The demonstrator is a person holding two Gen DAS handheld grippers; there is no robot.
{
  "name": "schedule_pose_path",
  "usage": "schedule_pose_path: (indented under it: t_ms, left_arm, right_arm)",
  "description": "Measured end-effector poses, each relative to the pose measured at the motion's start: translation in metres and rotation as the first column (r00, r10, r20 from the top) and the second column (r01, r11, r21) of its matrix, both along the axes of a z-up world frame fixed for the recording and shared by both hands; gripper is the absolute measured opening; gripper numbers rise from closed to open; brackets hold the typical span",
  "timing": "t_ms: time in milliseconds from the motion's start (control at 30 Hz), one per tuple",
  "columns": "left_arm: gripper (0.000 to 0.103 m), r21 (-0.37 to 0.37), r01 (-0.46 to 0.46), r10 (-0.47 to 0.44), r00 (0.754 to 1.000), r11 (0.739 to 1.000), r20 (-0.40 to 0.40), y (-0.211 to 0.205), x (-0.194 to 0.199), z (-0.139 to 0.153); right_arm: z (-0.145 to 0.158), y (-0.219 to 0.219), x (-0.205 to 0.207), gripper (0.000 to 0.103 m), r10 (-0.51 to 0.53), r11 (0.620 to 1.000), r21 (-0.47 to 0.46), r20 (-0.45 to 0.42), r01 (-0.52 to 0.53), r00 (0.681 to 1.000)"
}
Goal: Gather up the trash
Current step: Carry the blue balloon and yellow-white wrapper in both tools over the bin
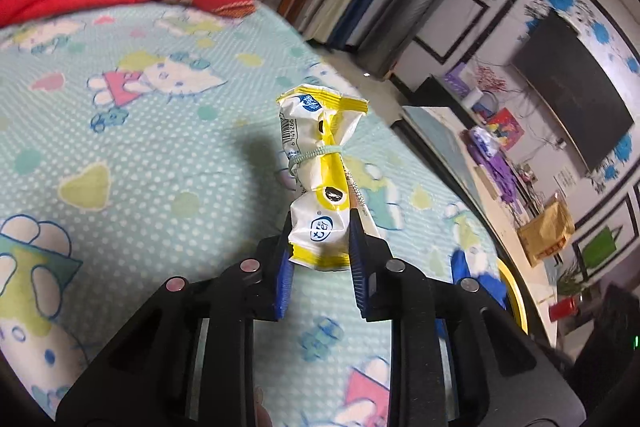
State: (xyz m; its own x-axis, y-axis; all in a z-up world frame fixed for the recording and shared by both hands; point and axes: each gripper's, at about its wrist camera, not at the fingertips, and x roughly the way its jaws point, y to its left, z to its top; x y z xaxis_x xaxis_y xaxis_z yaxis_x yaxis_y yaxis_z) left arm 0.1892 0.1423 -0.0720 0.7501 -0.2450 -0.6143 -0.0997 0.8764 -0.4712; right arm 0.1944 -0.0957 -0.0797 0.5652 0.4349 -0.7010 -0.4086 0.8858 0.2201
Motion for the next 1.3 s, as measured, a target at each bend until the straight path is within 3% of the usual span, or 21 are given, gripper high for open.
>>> schedule_pose_path:
  t_ms: [467,967,1300]
  left_arm:
    - [0.018,0.08,0.138,-0.145,0.986,0.987,0.084,-0.063,-0.017,0.037]
    - [0.018,0.13,0.254,-0.268,0.958,0.958,0.102,-0.114,-0.021,0.044]
    - [0.018,0.185,0.329,-0.353,0.929,0.926,0.115,-0.151,-0.022,0.044]
  right_arm:
    - [0.022,-0.069,0.011,0.008,-0.13,0.991,0.013,0.056,0.129,0.99]
    - [0.036,-0.124,0.005,0.008,-0.227,0.973,-0.006,0.11,0.229,0.968]
    - [0.034,-0.156,0.0,0.008,-0.292,0.956,-0.005,0.111,0.294,0.95]
